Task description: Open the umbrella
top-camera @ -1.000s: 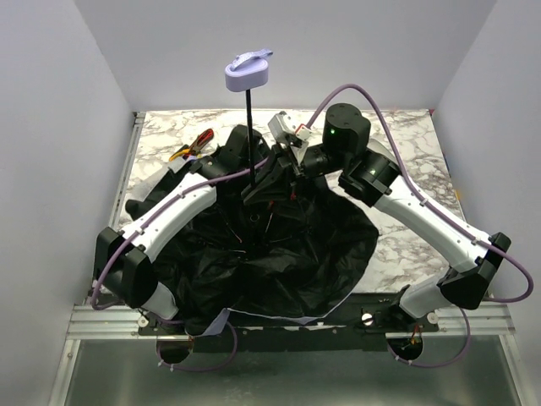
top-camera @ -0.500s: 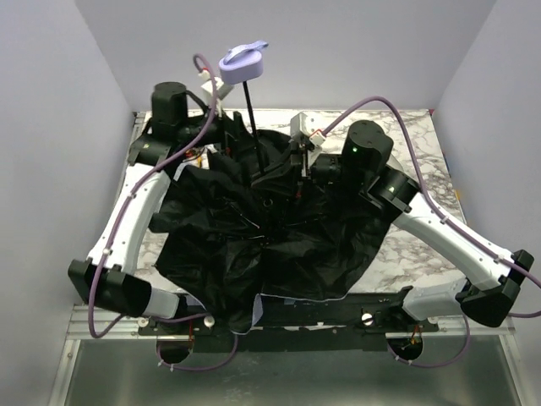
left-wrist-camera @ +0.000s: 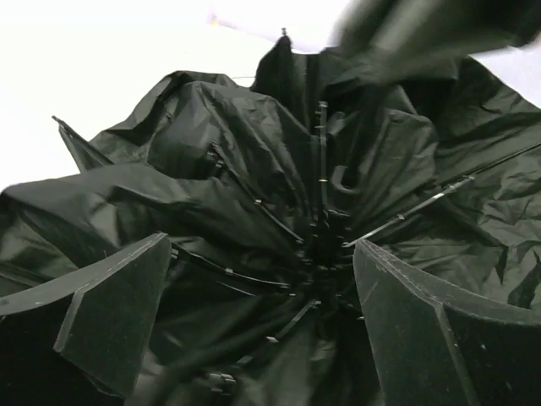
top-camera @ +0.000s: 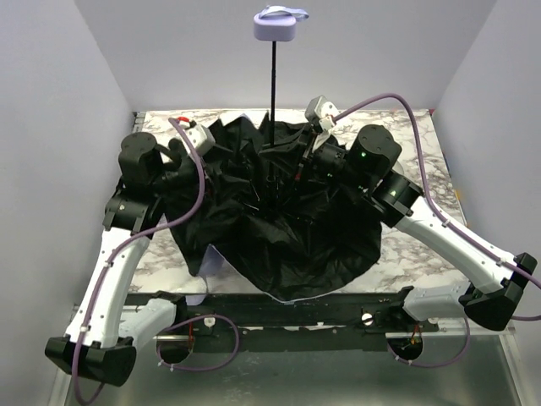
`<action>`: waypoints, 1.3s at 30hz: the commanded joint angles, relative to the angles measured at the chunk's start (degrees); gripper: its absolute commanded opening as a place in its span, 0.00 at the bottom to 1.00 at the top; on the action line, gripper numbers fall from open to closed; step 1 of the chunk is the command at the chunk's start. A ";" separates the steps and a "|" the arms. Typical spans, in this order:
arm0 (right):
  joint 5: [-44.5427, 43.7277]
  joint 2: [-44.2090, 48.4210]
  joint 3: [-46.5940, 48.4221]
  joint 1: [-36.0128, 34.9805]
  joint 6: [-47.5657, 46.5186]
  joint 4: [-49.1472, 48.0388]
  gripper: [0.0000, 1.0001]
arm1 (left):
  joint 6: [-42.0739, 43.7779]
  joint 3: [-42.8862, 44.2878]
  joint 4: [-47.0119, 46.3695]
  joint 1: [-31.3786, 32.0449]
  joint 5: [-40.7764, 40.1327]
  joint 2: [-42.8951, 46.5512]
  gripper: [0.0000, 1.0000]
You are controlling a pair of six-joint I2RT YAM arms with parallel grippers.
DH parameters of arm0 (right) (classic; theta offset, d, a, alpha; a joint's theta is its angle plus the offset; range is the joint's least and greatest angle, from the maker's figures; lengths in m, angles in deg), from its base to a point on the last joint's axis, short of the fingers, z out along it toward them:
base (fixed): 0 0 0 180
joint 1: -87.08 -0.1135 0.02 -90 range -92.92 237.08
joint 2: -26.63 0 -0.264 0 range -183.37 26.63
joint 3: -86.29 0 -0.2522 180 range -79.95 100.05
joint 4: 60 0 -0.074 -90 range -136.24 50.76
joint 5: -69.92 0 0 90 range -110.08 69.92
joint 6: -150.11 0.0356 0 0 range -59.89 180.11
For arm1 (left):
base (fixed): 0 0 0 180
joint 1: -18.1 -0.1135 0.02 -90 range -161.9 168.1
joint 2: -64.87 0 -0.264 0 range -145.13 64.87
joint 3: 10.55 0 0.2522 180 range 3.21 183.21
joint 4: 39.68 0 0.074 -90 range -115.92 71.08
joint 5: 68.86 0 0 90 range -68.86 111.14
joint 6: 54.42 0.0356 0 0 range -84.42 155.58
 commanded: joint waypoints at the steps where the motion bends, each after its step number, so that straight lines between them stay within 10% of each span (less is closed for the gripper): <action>1: -4.65 0.20 0.17 0.14 3.38 -8.81 0.00 | 7.97 -1.33 -2.40 5.22 2.58 3.72 0.80; 21: 0.88 0.25 0.55 0.10 6.12 -12.09 0.00 | -3.70 0.00 -9.42 17.67 -11.06 -0.99 0.28; 39: -1.07 -1.76 10.71 0.48 4.05 -12.78 0.00 | 7.64 -10.57 -3.63 15.69 -14.92 -4.77 0.28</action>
